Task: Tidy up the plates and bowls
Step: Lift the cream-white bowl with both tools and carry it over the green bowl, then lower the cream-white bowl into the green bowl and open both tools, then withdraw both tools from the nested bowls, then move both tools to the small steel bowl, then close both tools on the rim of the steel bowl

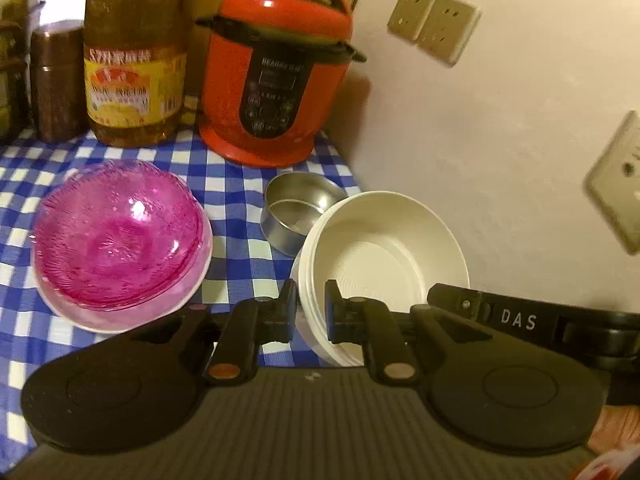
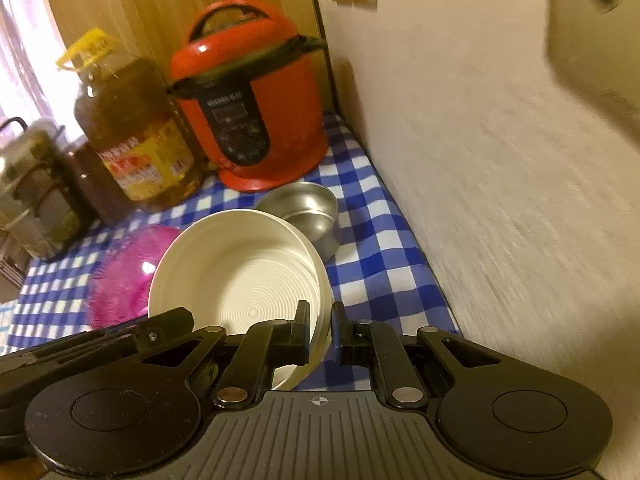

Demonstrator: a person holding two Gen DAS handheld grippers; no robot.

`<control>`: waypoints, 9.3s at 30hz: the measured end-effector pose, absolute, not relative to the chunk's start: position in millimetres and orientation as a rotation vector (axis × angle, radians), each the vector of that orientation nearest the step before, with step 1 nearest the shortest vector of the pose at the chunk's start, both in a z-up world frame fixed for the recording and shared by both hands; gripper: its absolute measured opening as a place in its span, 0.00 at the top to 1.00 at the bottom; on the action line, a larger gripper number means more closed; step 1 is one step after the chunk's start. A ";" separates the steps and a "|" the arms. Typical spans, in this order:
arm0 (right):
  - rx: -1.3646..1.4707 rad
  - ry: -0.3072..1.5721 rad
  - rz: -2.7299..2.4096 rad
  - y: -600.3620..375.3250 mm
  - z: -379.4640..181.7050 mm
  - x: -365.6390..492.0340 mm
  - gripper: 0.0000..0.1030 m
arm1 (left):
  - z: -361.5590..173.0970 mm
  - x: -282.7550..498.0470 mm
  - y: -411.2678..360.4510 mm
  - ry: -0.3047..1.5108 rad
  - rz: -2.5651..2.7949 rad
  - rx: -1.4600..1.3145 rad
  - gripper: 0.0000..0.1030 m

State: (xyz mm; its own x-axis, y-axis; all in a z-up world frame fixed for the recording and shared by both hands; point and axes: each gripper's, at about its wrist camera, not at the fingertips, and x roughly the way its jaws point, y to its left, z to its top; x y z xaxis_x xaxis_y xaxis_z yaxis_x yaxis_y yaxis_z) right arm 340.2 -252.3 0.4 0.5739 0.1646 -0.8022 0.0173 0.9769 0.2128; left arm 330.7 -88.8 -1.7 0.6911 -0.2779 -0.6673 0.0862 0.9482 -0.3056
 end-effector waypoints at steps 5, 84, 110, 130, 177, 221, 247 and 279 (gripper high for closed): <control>0.208 0.919 0.076 -247.9 28.5 304.5 0.90 | 21.8 295.7 -89.1 0.764 -0.223 -0.251 0.88; 0.243 0.964 -0.033 -294.4 8.9 198.5 0.90 | -5.3 229.6 -138.5 0.898 -0.343 -0.174 0.89; 0.119 1.024 -0.005 -279.5 -35.9 215.0 0.90 | -46.1 243.8 -152.8 0.928 -0.338 -0.009 0.88; 0.112 1.013 0.006 -281.3 -35.7 214.3 0.90 | -47.4 239.7 -158.4 0.877 -0.372 0.093 0.84; 0.347 0.908 0.003 -311.8 -35.2 173.9 0.54 | -47.1 212.2 -108.6 0.855 -0.310 -0.175 0.59; 0.205 0.923 0.018 -267.5 14.7 154.7 0.48 | -10.9 179.4 -93.4 0.852 -0.277 -0.165 0.59; 0.250 0.905 0.076 -269.6 -3.3 337.4 0.48 | -6.9 372.9 -74.0 0.813 -0.290 -0.192 0.60; 0.284 1.066 0.084 -269.6 -108.2 510.8 0.75 | -99.8 553.9 -82.8 0.980 -0.293 -0.105 0.83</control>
